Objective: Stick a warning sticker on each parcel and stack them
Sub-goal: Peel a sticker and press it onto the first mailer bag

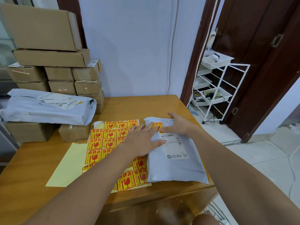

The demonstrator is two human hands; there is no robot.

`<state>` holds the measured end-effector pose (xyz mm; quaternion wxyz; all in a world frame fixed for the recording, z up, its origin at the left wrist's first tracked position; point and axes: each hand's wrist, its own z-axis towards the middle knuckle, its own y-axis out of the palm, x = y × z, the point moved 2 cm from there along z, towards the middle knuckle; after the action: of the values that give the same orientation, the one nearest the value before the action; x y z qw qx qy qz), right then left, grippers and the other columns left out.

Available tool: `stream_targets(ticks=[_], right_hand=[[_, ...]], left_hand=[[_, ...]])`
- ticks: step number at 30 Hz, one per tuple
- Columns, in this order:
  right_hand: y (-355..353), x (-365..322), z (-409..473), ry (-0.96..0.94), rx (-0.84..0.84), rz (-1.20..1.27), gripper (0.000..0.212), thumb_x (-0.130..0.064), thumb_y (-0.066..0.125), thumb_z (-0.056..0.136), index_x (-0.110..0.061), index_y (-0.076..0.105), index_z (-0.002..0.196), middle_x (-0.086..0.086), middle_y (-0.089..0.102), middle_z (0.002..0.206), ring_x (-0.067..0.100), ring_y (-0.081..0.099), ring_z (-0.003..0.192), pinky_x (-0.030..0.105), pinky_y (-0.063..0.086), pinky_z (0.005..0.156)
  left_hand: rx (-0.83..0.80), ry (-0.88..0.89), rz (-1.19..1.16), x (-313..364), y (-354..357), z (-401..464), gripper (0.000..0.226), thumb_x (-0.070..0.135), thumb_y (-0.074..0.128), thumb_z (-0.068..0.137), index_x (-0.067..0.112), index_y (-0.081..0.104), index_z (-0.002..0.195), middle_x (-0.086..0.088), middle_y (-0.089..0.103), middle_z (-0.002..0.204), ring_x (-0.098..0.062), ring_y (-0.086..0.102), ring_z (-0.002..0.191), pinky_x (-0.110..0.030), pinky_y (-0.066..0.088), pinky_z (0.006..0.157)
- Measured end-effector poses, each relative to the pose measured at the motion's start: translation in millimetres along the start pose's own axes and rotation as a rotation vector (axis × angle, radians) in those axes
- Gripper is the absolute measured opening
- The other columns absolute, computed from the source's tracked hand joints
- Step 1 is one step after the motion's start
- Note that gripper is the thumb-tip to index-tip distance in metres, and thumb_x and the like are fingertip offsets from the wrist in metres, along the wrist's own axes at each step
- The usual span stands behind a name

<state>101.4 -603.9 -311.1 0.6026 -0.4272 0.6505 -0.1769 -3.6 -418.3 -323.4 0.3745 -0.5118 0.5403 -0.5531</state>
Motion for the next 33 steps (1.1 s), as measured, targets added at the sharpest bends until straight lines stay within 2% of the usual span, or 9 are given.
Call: stream_targets(ticks=[7,10,13,16,19,24,30,33], right_hand=[[-2.1,0.8,2.3,0.007,-0.023,0.044,0.103,-0.047,0.087,0.075,-0.025,0.029,0.157,0.001,0.036,0.159,0.023,0.041,0.141,0.038,0.038,0.113],[-1.2,1.2,0.7,0.047,0.012,0.120,0.104,-0.062,0.081,0.073,-0.026,0.030,0.156,0.002,0.037,0.158,0.025,0.040,0.142,0.042,0.037,0.115],[3.7,0.9,0.7,0.067,0.097,-0.008,0.112,-0.077,0.077,0.064,-0.029,0.032,0.155,0.002,0.041,0.156,0.027,0.038,0.143,0.048,0.035,0.116],[7.0,-1.2,2.6,0.098,0.184,-0.089,0.096,-0.074,0.071,0.074,-0.029,0.037,0.152,0.001,0.048,0.152,0.027,0.040,0.141,0.047,0.034,0.115],[8.0,-4.4,3.1,0.112,0.187,-0.141,0.082,-0.072,0.063,0.084,-0.030,0.039,0.150,0.000,0.049,0.151,0.028,0.040,0.142,0.046,0.032,0.116],[10.8,-11.2,-1.4,0.122,0.163,-0.243,0.093,-0.086,0.053,0.077,-0.030,0.039,0.150,0.002,0.048,0.152,0.030,0.038,0.143,0.047,0.029,0.115],[14.6,-13.0,-0.3,0.083,0.184,-0.292,0.064,-0.073,0.045,0.092,-0.038,0.043,0.146,-0.001,0.052,0.149,0.026,0.042,0.140,0.047,0.026,0.113],[12.6,-10.9,0.5,0.083,0.179,-0.266,0.067,-0.073,0.045,0.092,-0.036,0.042,0.148,0.000,0.050,0.151,0.026,0.040,0.142,0.048,0.025,0.115]], left_hand=[[-0.016,-0.006,-0.003,-0.1,1.3,-1.4,0.078,0.084,0.015,0.092,0.049,0.004,0.161,0.013,-0.010,0.171,-0.023,-0.004,0.159,-0.049,-0.003,0.126],[-0.019,-0.003,0.004,-0.7,-1.6,-2.2,0.077,0.085,0.015,0.092,0.051,0.005,0.160,0.013,-0.009,0.171,-0.024,-0.002,0.159,-0.050,-0.002,0.125],[-0.027,0.004,0.009,0.7,-3.8,-2.2,0.075,0.084,0.016,0.093,0.052,0.003,0.159,0.013,-0.006,0.172,-0.027,0.001,0.158,-0.050,0.000,0.125],[-0.019,0.012,0.001,-0.3,-3.9,-1.6,0.077,0.085,0.017,0.092,0.051,0.008,0.160,0.013,-0.004,0.172,-0.027,0.001,0.158,-0.051,0.001,0.125],[-0.015,0.010,-0.016,-2.3,-3.4,-0.4,0.077,0.085,0.018,0.092,0.050,0.014,0.160,0.013,-0.003,0.172,-0.027,0.000,0.158,-0.052,0.002,0.125],[-0.020,0.007,-0.028,-1.3,-2.4,-0.9,0.076,0.085,0.019,0.092,0.051,0.013,0.159,0.012,-0.003,0.172,-0.031,0.000,0.158,-0.053,0.003,0.125],[-0.016,0.022,-0.013,-0.9,-4.1,-2.5,0.075,0.084,0.018,0.093,0.050,0.012,0.160,0.012,-0.005,0.172,-0.032,0.002,0.158,-0.053,0.005,0.124],[-0.006,0.018,-0.010,-0.1,-1.0,-2.5,0.077,0.084,0.016,0.093,0.048,0.007,0.161,0.012,-0.008,0.172,-0.027,0.001,0.158,-0.052,0.005,0.125]])
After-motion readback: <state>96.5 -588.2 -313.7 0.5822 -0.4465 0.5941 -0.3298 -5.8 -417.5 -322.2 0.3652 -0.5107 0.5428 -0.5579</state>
